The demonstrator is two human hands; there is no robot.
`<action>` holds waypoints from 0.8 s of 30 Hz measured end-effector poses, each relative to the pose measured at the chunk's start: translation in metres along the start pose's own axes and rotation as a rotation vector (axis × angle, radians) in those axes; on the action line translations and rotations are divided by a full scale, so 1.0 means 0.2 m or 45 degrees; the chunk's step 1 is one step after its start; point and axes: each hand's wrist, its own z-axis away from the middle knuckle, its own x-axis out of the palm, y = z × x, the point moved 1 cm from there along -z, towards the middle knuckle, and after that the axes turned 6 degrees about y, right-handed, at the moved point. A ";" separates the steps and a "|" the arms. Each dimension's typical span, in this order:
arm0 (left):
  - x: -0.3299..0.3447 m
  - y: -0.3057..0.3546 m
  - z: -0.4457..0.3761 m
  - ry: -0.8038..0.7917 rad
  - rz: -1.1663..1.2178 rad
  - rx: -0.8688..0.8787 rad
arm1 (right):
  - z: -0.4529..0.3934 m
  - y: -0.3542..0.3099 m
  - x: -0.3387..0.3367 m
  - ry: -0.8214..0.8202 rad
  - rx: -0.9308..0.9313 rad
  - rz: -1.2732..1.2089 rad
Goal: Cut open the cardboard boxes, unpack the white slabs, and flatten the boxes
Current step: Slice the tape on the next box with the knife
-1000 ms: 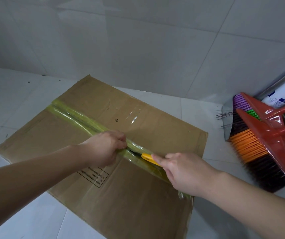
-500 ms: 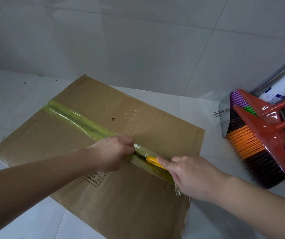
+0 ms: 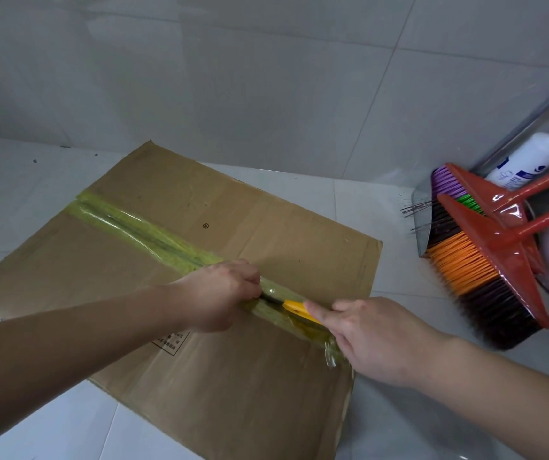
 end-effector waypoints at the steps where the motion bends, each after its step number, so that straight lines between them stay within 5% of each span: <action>1: 0.00 0.00 0.00 -0.003 0.000 0.003 | 0.00 0.00 0.00 -0.006 -0.003 0.011; 24: 0.02 0.08 -0.05 -0.026 0.015 0.066 | 0.15 0.11 0.08 -0.058 -0.020 0.038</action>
